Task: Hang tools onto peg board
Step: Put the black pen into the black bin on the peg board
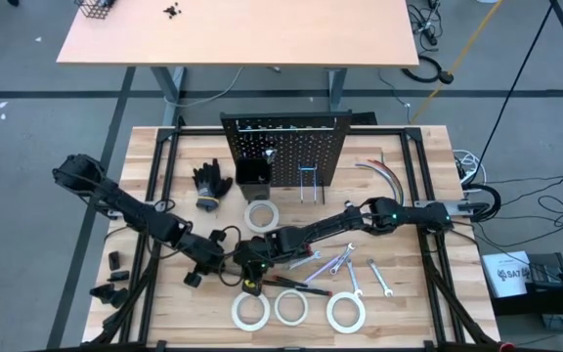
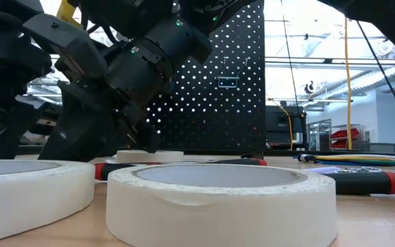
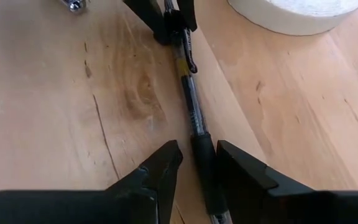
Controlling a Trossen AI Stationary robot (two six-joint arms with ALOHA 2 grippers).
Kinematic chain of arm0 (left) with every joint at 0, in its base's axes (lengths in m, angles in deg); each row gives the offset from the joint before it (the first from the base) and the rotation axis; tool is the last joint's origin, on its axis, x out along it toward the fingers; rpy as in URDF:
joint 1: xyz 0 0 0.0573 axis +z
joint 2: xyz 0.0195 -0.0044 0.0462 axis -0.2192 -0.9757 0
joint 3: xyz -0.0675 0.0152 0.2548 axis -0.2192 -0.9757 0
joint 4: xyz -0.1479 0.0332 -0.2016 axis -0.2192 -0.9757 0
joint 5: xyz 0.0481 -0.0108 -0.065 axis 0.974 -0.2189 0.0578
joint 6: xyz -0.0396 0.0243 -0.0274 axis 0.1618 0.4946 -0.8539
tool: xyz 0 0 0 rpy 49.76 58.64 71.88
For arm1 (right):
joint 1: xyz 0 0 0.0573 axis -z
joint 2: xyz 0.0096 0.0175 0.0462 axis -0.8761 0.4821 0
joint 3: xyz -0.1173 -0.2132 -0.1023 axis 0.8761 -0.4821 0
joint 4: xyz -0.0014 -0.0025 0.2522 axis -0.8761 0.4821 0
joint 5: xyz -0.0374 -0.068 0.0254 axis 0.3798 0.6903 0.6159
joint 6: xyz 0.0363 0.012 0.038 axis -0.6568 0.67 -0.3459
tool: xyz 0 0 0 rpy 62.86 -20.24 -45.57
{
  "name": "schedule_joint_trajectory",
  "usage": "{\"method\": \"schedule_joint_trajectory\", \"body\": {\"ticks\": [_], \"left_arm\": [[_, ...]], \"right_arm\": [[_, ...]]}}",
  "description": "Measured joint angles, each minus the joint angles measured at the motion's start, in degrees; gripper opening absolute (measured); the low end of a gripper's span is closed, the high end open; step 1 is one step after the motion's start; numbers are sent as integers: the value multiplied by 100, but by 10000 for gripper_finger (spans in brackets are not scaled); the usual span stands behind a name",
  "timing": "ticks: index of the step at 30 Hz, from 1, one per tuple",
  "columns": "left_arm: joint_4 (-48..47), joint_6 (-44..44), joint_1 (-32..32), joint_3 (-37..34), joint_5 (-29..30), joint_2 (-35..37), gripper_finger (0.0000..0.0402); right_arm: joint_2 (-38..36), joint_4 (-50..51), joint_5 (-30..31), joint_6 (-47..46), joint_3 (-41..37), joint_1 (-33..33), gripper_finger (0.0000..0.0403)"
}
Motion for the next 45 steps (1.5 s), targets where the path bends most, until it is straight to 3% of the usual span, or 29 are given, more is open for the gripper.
{"method": "schedule_joint_trajectory", "body": {"ticks": [10,13,21,25,33,45], "left_arm": [[-170,-91,-31,2,127,4,17],[-170,-85,-29,2,118,4,16],[-166,-616,31,0,-39,0,19],[-136,-1037,43,-3,-89,-2,20],[161,-1540,51,-37,-269,-22,20],[652,-1561,343,-48,-575,-37,20]], "right_arm": [[0,-131,12,35,-2,18,43],[0,-212,158,417,-4,-18,61],[-46,-250,896,714,-4,-176,159],[-50,-248,941,604,-4,-172,173],[-50,-112,1501,519,-2,-208,136],[55,190,1773,416,24,-413,55]]}}
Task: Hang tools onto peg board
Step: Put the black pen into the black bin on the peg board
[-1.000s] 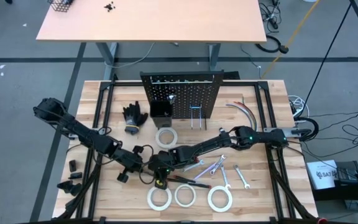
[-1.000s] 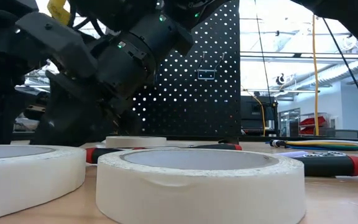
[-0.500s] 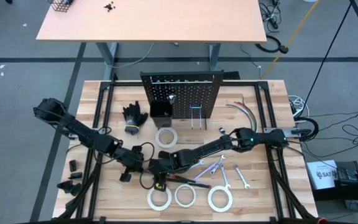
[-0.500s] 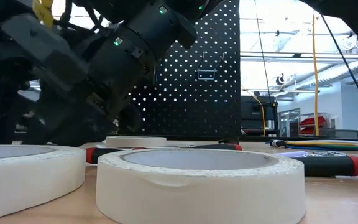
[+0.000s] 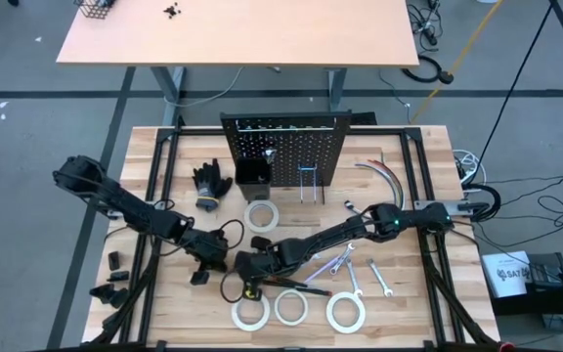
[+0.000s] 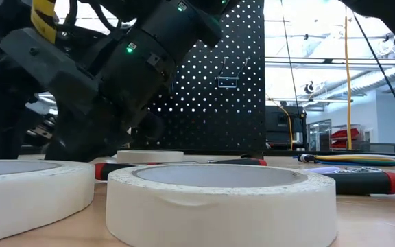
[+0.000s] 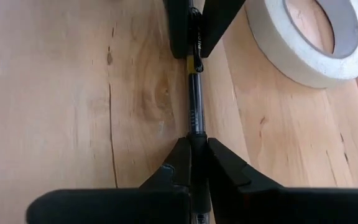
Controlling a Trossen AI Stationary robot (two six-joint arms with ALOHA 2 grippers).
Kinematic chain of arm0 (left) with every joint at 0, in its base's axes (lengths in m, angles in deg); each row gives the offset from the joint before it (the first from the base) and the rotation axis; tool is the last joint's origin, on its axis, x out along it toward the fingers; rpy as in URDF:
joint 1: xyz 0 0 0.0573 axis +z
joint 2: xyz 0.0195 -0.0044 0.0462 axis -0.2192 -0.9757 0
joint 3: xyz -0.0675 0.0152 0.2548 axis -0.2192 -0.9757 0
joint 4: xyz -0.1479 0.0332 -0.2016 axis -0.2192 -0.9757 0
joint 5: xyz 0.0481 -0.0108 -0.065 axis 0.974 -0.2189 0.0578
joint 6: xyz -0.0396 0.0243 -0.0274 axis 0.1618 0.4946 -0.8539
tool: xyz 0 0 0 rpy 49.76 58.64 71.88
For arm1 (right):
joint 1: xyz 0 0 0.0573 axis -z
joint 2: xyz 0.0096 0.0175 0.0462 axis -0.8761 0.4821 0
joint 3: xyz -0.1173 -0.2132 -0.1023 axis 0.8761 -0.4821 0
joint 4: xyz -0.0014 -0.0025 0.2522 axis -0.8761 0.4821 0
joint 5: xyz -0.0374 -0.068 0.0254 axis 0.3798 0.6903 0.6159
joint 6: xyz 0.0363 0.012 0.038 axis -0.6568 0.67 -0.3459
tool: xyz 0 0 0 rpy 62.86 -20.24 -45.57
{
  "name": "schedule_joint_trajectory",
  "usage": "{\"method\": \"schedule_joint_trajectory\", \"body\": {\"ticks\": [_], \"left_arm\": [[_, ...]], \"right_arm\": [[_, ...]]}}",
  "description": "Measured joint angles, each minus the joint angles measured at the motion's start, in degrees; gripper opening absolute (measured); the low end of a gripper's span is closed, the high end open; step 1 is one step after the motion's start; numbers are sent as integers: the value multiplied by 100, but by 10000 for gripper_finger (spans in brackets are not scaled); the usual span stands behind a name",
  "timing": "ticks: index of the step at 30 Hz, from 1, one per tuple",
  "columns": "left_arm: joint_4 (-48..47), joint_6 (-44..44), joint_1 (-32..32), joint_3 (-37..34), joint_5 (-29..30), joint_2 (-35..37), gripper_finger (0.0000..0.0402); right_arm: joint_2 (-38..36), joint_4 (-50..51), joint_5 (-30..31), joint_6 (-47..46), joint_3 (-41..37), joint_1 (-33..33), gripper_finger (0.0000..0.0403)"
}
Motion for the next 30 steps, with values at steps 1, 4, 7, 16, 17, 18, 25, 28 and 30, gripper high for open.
{"method": "schedule_joint_trajectory", "body": {"ticks": [1,4,7,16,17,18,25,28,30], "left_arm": [[34,-10,9,0,3,0,20],[51,11,9,0,18,0,34],[79,52,0,0,18,0,71],[-59,-131,25,269,-410,47,167],[-70,-126,44,282,-406,48,169],[-78,-99,59,284,-406,48,170],[-70,216,191,293,-161,57,171],[-32,420,267,293,231,52,171],[-26,462,298,293,326,54,172]], "right_arm": [[0,10,62,-68,0,-20,47],[-2,15,188,-191,0,-57,20],[-2,12,144,-203,-4,-56,17],[-290,302,278,212,-48,-65,17],[-351,396,331,308,-58,-71,17],[-408,463,331,386,-61,-68,17],[-676,636,0,711,-61,100,12],[-701,471,-219,817,-36,171,12],[-721,452,-345,853,-35,196,12]]}}
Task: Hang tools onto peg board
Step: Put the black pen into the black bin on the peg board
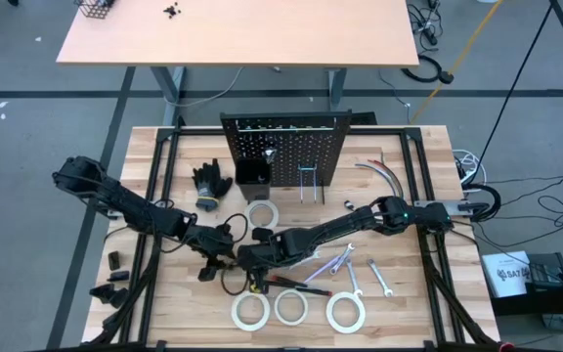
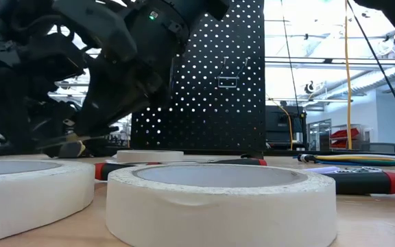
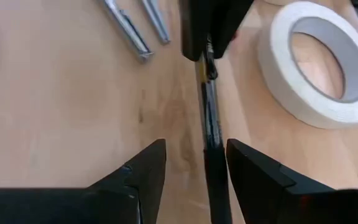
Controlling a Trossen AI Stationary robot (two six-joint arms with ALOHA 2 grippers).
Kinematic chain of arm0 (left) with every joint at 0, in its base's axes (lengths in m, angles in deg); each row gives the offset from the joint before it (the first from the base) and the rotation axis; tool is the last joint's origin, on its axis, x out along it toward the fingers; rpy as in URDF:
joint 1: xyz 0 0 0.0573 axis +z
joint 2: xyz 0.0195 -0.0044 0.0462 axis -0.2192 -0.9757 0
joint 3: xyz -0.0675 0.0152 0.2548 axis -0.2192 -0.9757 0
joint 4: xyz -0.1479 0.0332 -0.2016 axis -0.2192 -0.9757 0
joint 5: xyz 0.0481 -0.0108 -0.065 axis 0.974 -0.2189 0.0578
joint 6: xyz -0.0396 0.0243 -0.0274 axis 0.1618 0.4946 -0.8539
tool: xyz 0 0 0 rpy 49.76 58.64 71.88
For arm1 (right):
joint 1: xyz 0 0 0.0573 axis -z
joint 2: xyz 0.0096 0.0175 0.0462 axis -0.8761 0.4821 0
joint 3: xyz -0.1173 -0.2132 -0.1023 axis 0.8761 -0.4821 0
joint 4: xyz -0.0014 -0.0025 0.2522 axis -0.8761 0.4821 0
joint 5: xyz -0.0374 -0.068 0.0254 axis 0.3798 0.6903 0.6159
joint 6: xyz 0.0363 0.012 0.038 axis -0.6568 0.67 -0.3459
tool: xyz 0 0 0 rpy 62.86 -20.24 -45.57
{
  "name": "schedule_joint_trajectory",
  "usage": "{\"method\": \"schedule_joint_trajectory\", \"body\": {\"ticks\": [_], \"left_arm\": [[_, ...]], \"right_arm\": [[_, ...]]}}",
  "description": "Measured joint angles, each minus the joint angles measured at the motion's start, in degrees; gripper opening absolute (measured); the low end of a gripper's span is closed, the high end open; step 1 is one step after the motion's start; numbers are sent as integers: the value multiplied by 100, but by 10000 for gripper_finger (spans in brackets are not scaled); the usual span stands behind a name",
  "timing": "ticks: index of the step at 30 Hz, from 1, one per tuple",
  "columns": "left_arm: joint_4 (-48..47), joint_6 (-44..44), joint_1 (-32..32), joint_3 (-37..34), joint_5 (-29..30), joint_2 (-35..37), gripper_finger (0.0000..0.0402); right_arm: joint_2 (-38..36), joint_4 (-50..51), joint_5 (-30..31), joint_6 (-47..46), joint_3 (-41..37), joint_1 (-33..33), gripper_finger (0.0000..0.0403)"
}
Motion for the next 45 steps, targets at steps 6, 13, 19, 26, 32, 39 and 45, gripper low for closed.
{"method": "schedule_joint_trajectory", "body": {"ticks": [6,13,19,26,32,39,45], "left_arm": [[-13,10,67,0,-20,-2,171],[-110,8,67,4,-179,-19,171],[-304,8,67,6,-238,-19,171],[-338,5,67,4,-264,-19,123],[-332,10,67,4,-315,-19,24],[-328,16,67,4,-314,-19,24],[-349,16,80,4,-91,-19,24]], "right_arm": [[0,20,0,27,0,12,12],[-3,12,-37,217,4,71,12],[-61,6,97,309,11,71,12],[-72,-12,142,341,11,73,12],[-72,28,163,305,11,73,12],[-72,22,111,280,13,73,67],[-442,692,-24,196,17,110,155]]}}
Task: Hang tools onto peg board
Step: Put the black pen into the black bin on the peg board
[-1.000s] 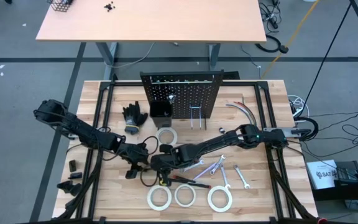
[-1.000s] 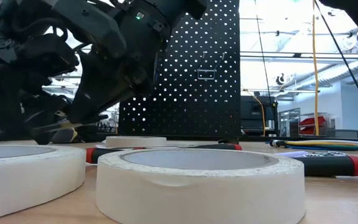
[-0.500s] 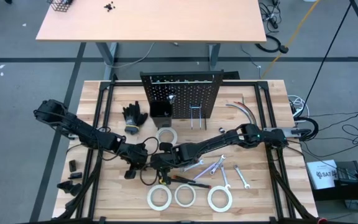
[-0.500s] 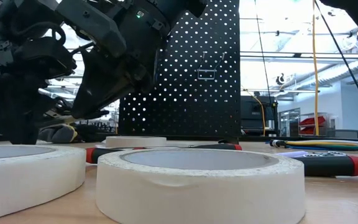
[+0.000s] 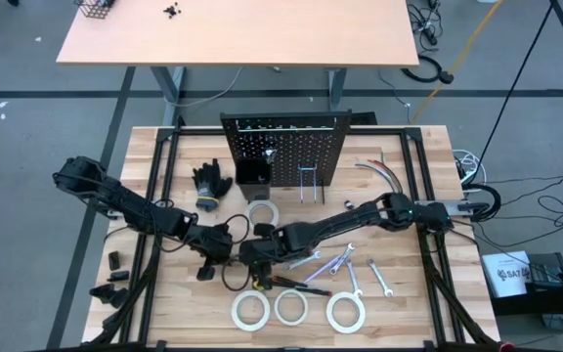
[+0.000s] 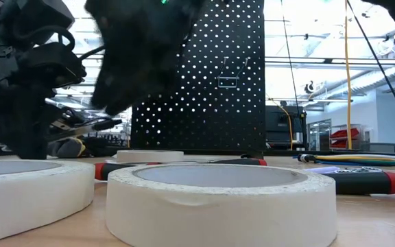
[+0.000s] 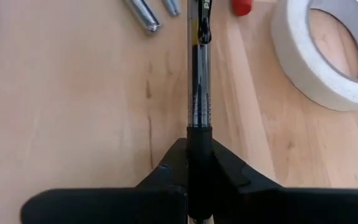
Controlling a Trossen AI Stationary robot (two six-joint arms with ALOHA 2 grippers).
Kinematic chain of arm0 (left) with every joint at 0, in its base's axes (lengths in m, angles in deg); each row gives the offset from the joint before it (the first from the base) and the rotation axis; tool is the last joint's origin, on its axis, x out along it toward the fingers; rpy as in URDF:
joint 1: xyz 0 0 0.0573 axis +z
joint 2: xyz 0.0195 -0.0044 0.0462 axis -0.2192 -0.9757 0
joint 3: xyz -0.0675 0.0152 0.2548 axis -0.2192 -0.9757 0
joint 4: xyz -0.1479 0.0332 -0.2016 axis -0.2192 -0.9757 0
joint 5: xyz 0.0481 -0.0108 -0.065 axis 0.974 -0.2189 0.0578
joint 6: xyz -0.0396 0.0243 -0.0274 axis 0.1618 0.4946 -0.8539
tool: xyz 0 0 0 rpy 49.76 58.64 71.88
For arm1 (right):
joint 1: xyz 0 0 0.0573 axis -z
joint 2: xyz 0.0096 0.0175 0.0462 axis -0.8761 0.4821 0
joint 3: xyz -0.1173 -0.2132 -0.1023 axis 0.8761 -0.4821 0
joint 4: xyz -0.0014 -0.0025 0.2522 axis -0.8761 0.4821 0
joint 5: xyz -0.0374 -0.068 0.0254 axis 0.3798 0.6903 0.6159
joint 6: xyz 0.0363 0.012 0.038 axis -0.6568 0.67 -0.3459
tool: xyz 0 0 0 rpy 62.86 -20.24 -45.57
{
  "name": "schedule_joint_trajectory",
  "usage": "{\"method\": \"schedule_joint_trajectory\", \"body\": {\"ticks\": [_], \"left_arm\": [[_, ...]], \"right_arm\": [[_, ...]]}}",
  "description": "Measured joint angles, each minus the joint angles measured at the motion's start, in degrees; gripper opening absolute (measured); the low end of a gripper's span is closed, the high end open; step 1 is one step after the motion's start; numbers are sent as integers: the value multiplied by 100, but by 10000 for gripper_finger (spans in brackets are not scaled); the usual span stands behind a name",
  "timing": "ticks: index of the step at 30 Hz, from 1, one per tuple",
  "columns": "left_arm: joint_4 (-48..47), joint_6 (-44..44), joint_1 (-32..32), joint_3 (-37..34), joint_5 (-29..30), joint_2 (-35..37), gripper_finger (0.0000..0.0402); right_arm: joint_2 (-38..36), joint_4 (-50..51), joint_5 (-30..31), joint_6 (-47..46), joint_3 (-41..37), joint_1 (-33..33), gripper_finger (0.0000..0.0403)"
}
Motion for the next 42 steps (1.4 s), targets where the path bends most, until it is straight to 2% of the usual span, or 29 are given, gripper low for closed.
{"method": "schedule_joint_trajectory", "body": {"ticks": [4,9,12,15,17,19,23,27,29,31,34,35,37,39,40,42], "left_arm": [[-18,-7,116,0,8,16,24],[6,-261,138,0,6,443,24],[74,-429,114,0,68,962,24],[249,-595,37,0,370,1545,24],[618,-688,-66,0,719,1886,24],[1191,-704,-172,-2,1201,2120,24],[2606,-337,-271,0,1786,2223,24],[3432,-148,-271,0,1818,2223,24],[3546,-120,-271,0,1880,2221,24],[3542,-120,-271,0,2024,2218,24],[3587,-145,-272,0,2209,2194,24],[3634,-150,-275,0,2238,2179,24],[3860,-151,-283,0,2290,2112,24],[4033,-180,-287,0,2385,2002,24],[4133,-223,-284,0,2420,1914,24],[4359,-314,-282,0,2473,1694,24]], "right_arm": [[-510,824,24,-78,4,-1,177],[-1122,1837,212,-461,4,-236,168],[-1446,2167,926,-603,4,-585,158],[-1701,2505,2170,-807,4,-1012,149],[-1819,2596,2990,-970,4,-1248,145],[-1918,2620,3495,-1133,4,-1375,142],[-2119,2622,3630,-1214,-118,-1330,141],[-2727,2423,3581,-1223,-1101,-1185,141],[-3246,1769,3316,-1255,-2005,-1086,141],[-3892,308,2639,-1149,-3166,-937,141],[-4665,-2948,1120,-919,-4920,-617,141],[-4811,-4162,788,-903,-5424,-509,141],[-4927,-6246,625,-917,-6189,-336,141],[-4903,-7700,833,-923,-6644,-212,141],[-4871,-8134,973,-909,-6746,-166,141],[-4863,-8353,1144,-821,-6777,-91,141]]}}
